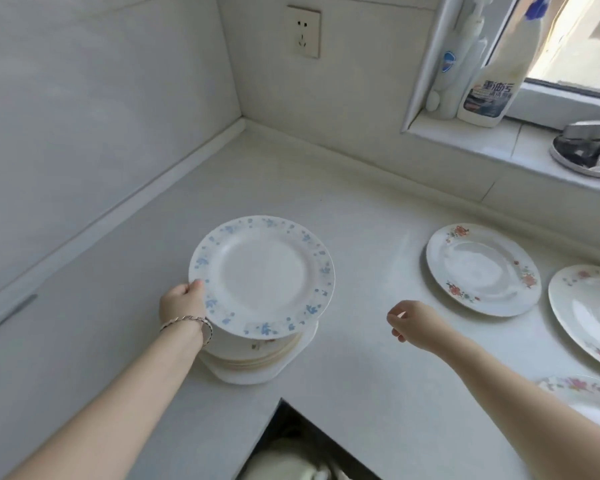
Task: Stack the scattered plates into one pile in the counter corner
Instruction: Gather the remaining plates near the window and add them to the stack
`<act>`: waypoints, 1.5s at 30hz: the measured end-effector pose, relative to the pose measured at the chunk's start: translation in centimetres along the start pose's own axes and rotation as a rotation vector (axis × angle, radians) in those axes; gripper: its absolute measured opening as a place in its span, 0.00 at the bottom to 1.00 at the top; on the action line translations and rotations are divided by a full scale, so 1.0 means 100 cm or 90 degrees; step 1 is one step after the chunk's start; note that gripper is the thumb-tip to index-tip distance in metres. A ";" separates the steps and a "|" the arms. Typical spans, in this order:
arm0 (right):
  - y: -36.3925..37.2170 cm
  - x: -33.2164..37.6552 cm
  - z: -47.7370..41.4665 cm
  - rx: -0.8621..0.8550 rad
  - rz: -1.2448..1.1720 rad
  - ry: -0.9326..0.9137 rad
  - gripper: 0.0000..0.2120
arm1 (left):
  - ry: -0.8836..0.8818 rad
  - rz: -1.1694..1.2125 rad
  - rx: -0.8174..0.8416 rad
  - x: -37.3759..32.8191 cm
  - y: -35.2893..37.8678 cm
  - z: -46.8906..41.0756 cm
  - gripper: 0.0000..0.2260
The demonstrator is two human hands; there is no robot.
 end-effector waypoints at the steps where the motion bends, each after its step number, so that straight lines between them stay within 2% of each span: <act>1: 0.005 0.006 0.000 0.006 0.009 -0.003 0.07 | -0.010 -0.004 -0.007 0.008 -0.005 -0.005 0.06; 7: 0.026 0.025 -0.005 0.027 0.042 0.010 0.06 | -0.051 0.007 0.013 0.036 -0.014 -0.019 0.05; 13: 0.035 0.037 -0.004 0.034 0.052 0.014 0.08 | -0.079 0.010 0.063 0.051 -0.008 -0.026 0.09; 15: 0.039 0.037 -0.004 0.038 0.064 0.012 0.09 | -0.052 -0.075 0.093 0.051 -0.011 -0.028 0.11; 20: 0.042 0.031 -0.005 0.045 0.082 0.025 0.11 | 0.063 -0.465 0.299 0.039 -0.015 -0.026 0.16; 25: 0.044 0.021 -0.006 0.049 0.091 0.040 0.12 | 0.141 -0.649 0.321 0.024 -0.014 -0.020 0.20; 27: 0.045 0.019 -0.006 0.048 0.096 0.043 0.12 | 0.146 -0.602 0.286 0.021 -0.012 -0.018 0.19; 31: 0.049 0.017 -0.006 0.054 0.097 0.048 0.12 | 0.017 -0.217 0.232 0.036 0.001 -0.014 0.26; 33: 0.053 0.018 -0.006 0.059 0.096 0.047 0.12 | -0.008 -0.104 0.204 0.046 0.005 -0.011 0.27; 36: 0.057 0.019 -0.006 0.065 0.102 0.044 0.12 | -0.009 -0.034 0.184 0.053 0.006 -0.008 0.27; 38: 0.061 0.018 -0.007 0.070 0.102 0.045 0.12 | 0.002 -0.051 0.208 0.055 0.007 -0.010 0.28; 39: 0.063 0.018 -0.009 0.070 0.101 0.047 0.12 | 0.020 -0.094 0.226 0.055 0.007 -0.012 0.30; 41: 0.067 0.016 -0.012 0.073 0.098 0.053 0.12 | 0.109 -0.279 0.246 0.046 0.007 -0.011 0.33; 43: 0.068 0.011 -0.014 0.074 0.093 0.058 0.11 | 0.266 -0.437 0.246 0.026 0.013 -0.003 0.33; 45: 0.066 0.004 -0.014 0.067 0.083 0.061 0.10 | 0.460 -0.450 0.256 0.003 0.034 0.012 0.29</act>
Point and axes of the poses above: each hand's wrist, its own z-axis away from the middle knuckle, its own y-axis out of the palm, x = y × z, the point moved 5 cm from there along -z, towards the middle knuckle, and after that the axes turned 13 degrees about y, right-handed, at the moved point
